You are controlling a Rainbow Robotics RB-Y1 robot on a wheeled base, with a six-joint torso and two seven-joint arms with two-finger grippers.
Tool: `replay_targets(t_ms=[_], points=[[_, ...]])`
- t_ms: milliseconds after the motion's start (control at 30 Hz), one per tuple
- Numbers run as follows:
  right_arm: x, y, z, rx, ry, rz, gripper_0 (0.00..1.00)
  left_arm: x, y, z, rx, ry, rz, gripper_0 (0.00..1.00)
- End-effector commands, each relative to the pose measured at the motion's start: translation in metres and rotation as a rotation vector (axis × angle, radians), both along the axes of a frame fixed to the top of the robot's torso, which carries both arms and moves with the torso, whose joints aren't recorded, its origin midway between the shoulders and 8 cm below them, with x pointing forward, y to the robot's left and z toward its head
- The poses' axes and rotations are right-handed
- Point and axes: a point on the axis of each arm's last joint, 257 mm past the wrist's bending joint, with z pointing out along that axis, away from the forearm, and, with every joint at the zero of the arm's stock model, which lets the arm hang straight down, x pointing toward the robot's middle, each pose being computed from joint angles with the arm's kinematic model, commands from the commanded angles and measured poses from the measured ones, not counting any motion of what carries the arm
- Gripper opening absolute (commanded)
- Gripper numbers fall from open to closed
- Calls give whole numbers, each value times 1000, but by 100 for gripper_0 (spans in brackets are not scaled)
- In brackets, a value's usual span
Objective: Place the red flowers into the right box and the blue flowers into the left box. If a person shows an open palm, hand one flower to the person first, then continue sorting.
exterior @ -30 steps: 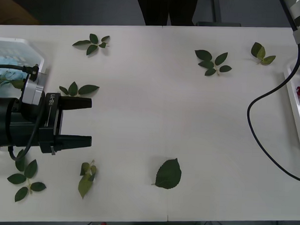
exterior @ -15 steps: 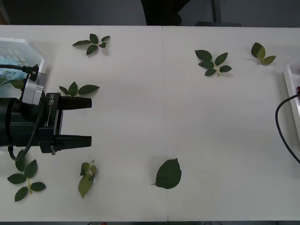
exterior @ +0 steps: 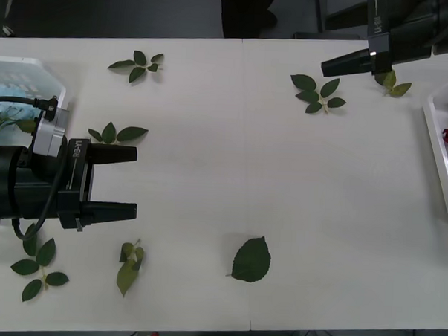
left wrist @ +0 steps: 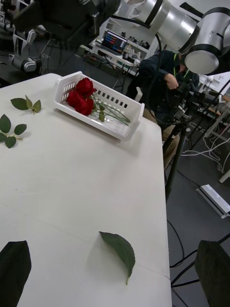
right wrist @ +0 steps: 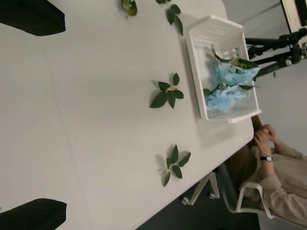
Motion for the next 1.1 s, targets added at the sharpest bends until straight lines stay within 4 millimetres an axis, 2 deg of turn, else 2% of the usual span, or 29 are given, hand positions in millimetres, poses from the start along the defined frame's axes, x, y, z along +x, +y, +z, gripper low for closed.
replay_targets(t_ms=[33, 167, 300, 433, 533, 833, 1000, 1100], points=[[-25, -21, -2, -52, 12, 17, 99, -7, 7, 4, 30, -35, -13, 100], [-37, -32, -16, -116, -4, 16, 99, -7, 7, 4, 30, -35, -13, 100], [-35, -52, -35, -202, -1, -22, 99, -7, 7, 4, 30, -35, -13, 100], [-26, -83, -62, -305, 14, -91, 99, -7, 7, 4, 30, -35, -13, 100], [-22, -90, -77, -339, 23, -114, 99, -7, 7, 4, 30, -35, -13, 100], [-29, -78, -76, -283, 62, -89, 99, -7, 7, 4, 30, -35, -13, 100], [-39, -54, -64, -183, 93, -47, 99, -7, 7, 4, 30, -35, -13, 100], [-40, -49, -58, -152, 98, -41, 99, -7, 7, 4, 30, -35, -13, 100]])
